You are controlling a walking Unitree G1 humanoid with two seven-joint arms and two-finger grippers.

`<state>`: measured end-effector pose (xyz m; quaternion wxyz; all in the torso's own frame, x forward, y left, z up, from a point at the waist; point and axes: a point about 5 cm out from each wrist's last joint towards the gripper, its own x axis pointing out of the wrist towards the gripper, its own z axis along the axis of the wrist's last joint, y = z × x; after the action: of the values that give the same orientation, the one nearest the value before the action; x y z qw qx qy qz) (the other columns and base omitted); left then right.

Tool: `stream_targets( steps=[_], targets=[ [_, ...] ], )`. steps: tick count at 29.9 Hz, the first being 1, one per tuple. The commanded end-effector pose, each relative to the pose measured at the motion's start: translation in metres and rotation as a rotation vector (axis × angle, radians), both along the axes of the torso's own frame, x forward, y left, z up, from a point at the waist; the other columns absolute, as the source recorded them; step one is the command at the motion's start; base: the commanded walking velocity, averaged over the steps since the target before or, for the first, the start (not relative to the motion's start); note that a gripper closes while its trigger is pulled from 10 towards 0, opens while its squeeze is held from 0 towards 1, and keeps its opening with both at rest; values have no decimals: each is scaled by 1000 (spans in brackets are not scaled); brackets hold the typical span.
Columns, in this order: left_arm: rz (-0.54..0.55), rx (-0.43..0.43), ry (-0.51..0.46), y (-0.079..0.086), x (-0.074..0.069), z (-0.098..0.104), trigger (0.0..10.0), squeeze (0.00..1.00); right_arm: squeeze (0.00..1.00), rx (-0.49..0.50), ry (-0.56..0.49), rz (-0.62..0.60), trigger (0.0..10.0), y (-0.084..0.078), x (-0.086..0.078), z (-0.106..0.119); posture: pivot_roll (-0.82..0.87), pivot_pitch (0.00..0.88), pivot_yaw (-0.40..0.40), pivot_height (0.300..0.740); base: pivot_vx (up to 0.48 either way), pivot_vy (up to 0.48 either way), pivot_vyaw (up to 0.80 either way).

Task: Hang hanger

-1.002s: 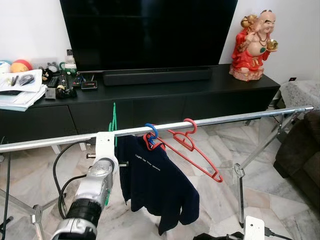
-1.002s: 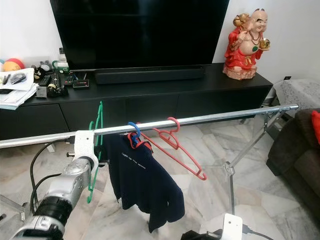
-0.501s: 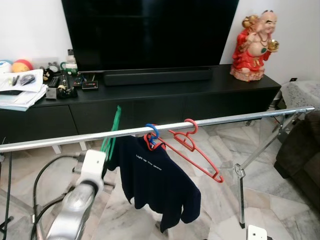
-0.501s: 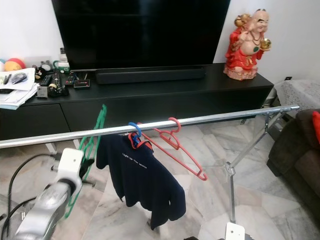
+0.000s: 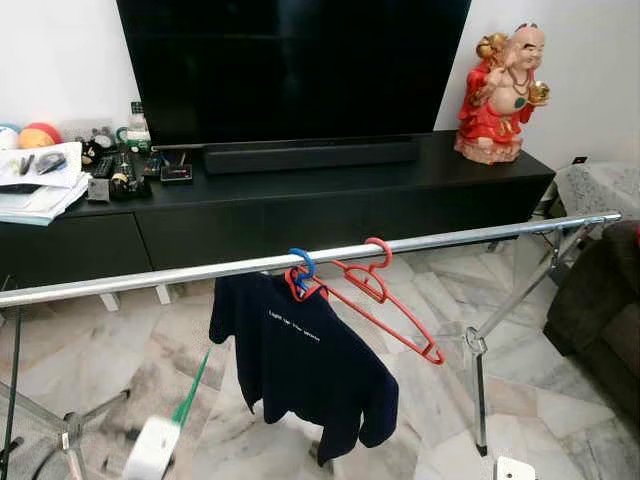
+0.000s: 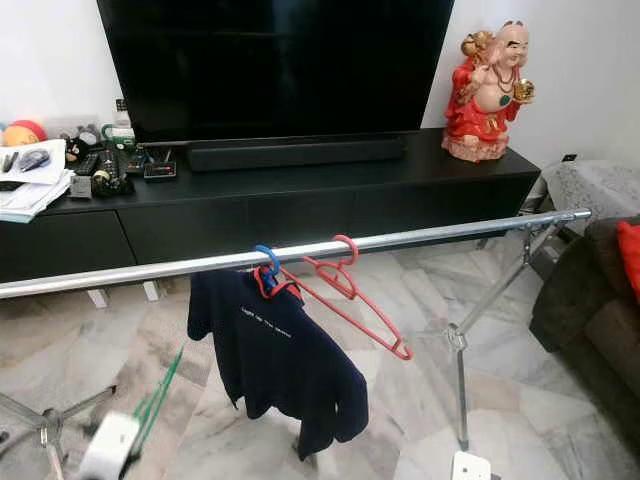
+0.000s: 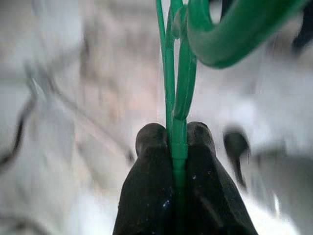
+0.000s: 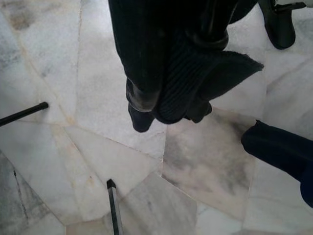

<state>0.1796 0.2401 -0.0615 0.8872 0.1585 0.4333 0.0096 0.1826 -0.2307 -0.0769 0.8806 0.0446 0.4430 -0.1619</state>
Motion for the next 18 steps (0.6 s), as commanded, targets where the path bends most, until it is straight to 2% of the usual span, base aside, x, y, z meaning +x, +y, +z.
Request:
stream_targets(
  steps=[1,2,3,4,5,8,14,18],
  targets=[
    [38,-12,56,-3,-10,-10,10000,0,0,-7,-25,-7,10000,-1,7,4,140,0,-64,740,0,0,0],
    [56,-24,78,-5,-14,-13,10000,0,0,-7,-25,-6,10000,0,7,4,139,0,-61,740,0,0,0],
    [78,-40,135,-9,-25,-21,10000,0,0,-6,-25,-3,10000,1,8,4,129,0,-54,740,0,0,0],
    [78,-40,135,-9,-25,-21,10000,0,0,-6,-25,-3,10000,1,8,4,129,0,-54,740,0,0,0],
    [97,-62,185,-13,-36,-29,10000,0,0,-4,-26,-4,10000,2,8,4,120,0,-45,740,0,0,0],
    [106,-87,226,-19,-44,-35,10000,0,0,-3,-29,-7,10000,1,8,4,110,0,-40,740,0,0,0],
    [128,-95,206,-20,-42,-36,10000,0,0,-12,-36,-2,10000,1,16,8,110,0,-36,740,0,0,0],
    [125,-90,208,-20,-41,-35,10000,0,0,-14,-40,-3,10000,-1,19,10,109,0,-32,740,-247,0,0]
  ],
)
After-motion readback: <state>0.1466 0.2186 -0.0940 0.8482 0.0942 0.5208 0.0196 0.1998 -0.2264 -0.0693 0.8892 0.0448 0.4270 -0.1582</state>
